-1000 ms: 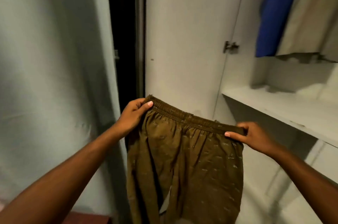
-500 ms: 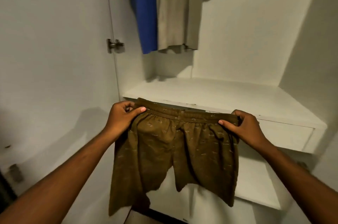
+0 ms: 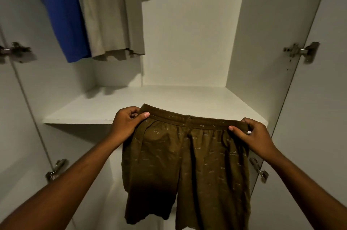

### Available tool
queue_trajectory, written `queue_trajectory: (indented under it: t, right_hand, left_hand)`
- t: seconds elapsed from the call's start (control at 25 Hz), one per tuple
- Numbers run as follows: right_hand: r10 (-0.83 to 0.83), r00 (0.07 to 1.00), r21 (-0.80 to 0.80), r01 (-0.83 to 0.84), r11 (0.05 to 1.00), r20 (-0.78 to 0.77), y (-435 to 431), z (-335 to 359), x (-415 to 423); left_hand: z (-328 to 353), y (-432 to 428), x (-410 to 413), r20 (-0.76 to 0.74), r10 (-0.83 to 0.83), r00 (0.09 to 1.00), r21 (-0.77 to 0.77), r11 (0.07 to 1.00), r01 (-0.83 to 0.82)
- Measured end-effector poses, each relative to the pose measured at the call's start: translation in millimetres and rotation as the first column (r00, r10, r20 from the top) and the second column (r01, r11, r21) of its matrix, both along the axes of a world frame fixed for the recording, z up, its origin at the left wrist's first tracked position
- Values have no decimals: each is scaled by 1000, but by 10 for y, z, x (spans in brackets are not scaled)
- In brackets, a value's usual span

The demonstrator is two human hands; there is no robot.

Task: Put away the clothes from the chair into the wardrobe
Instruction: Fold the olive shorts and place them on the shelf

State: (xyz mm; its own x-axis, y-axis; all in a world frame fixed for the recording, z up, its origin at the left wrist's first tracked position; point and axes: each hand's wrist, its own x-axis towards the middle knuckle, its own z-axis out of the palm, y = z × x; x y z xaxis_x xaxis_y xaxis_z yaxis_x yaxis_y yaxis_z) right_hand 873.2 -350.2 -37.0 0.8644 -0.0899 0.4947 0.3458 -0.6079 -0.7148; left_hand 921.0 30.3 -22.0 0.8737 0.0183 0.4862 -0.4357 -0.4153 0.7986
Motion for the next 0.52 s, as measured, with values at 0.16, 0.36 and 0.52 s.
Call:
queue_trajectory:
  t: [0.16,0.36,0.52]
  right_hand:
    - [27,994,219,-4,976,-103,-80,67,-269]
    - [-227,974,427,196,883,22,604,-88,-526]
    - [44,997,386,-16,922,-64,741,-143,-554]
  left_hand:
    - [-30,-688,393,11,173,985,252,952,-170]
    - [-92,-1833,-134,-363,-514,778,-90,850,519]
    - [-264,-1887,-180,-391,-761,518,-410,647,642]
